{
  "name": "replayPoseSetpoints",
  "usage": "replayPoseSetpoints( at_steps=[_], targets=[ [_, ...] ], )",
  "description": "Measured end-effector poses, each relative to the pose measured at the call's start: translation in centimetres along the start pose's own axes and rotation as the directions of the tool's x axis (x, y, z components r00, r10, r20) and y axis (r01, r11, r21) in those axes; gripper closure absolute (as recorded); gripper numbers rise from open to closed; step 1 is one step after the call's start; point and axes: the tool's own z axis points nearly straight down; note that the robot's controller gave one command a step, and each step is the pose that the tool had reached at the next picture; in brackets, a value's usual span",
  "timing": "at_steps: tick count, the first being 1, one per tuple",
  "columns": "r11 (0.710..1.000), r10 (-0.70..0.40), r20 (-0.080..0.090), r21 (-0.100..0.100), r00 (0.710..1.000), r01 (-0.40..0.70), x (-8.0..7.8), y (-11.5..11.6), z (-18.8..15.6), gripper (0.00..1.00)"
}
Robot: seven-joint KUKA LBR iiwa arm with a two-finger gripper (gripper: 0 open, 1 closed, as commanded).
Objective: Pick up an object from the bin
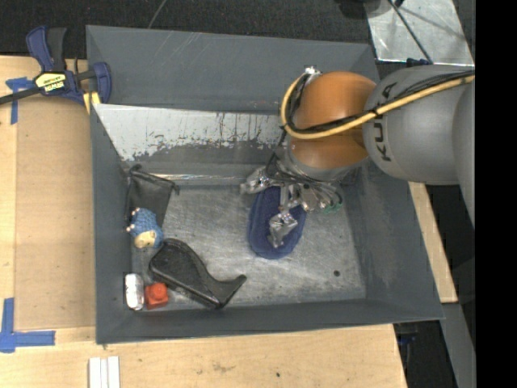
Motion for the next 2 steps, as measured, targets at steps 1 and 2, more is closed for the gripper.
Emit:
replayPoseSetpoints(
  at_steps=[1, 2],
  targets=[
    [1.0, -0.001, -0.008, 0.003, 1.0, 0.001, 0.1, -0.2, -0.2, 1.0],
    [1.0, -0.03, 0.005, 0.009, 1.0, 0.03, -0.6, -0.7, -13.3, 1.0]
  ],
)
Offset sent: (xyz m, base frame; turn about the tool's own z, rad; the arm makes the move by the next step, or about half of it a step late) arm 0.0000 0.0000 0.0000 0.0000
